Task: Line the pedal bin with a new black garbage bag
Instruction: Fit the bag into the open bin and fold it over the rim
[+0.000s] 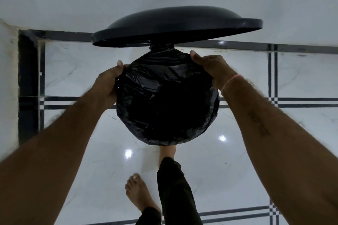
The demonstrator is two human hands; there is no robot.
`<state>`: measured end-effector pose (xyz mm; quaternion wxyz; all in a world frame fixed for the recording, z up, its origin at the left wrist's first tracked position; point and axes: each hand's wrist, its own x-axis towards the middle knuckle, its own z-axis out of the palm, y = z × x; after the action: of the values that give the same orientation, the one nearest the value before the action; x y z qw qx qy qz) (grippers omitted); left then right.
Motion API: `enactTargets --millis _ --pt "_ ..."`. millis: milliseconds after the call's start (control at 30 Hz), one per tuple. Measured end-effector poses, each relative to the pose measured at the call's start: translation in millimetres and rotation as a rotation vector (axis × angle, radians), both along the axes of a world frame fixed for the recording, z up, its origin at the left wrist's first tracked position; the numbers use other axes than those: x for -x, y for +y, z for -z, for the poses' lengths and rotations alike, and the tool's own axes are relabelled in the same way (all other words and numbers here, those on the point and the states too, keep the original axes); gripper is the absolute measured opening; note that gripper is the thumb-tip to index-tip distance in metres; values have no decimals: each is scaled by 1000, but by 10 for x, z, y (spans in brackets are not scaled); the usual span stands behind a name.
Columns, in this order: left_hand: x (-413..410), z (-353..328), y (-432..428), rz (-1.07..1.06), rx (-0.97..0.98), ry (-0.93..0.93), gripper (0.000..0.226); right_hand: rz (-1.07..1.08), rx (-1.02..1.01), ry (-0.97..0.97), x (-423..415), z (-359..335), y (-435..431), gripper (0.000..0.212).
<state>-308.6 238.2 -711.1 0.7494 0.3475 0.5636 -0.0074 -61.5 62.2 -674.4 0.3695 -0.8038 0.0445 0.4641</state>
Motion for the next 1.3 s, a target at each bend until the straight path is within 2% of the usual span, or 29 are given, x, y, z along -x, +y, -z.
enactTargets --millis 67,233,300,367,467,533,633,733,833,933,967,1067,1200,1300 --pt "88 -29 -34 52 44 10 42 -18 29 20 -15 33 -19 53" --pt "43 -97 -49 28 157 62 59 3 21 0 -16 63 -46 53" --pt "56 -91 -60 31 110 74 64 12 -3 -43 -1 75 -98 50" --pt "140 -65 -80 27 -7 81 58 19 -53 -96 53 90 -209 44" --pt "268 -70 -136 56 -31 10 39 51 -87 -116 129 110 -437 38" --pt "303 -59 -149 83 -40 -1 33 48 -76 -54 135 109 -519 41" --pt "271 -58 -171 76 15 -25 41 65 -21 137 66 106 -511 60" --pt "242 -83 -209 57 49 -27 52 80 9 300 -5 112 -519 64" --pt "286 -72 -290 12 11 -14 59 61 -27 332 8 123 -558 71" --pt "385 -34 -371 -6 -4 -20 44 73 -59 261 81 140 -600 98" --pt "439 -13 -397 5 17 -36 39 73 -72 258 116 145 -609 100" --pt "563 -7 -424 71 46 -65 32 64 -56 240 186 169 -629 96" --pt "453 -25 -373 53 69 86 29 78 -57 219 189 184 -628 87" --pt "387 -37 -396 38 48 127 23 83 -46 198 213 162 -615 92"
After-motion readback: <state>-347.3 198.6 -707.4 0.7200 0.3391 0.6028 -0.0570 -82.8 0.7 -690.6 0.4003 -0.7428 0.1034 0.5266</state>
